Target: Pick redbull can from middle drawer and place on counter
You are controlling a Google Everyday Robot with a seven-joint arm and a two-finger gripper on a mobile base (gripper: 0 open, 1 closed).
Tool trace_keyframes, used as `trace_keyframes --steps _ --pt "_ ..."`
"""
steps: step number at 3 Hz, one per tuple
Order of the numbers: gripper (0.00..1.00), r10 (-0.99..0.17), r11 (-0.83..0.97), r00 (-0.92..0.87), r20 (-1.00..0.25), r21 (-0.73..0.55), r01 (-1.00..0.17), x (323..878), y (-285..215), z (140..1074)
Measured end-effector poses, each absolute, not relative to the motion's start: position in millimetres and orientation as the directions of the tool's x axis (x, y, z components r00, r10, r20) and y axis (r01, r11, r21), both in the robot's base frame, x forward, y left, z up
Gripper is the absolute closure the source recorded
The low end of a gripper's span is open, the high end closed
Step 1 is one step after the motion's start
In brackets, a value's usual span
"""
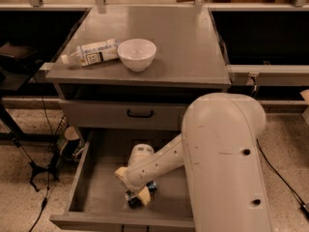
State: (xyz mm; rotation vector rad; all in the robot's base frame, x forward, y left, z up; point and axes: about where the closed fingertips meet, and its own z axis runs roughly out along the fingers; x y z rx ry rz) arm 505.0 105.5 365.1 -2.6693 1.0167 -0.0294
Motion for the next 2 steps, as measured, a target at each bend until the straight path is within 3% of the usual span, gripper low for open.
trace_keyframes --steps 2 --pt "0.5 -0.661 -0.7 0.744 -0.094 -0.278 -0.658 504.7 92.2 351.8"
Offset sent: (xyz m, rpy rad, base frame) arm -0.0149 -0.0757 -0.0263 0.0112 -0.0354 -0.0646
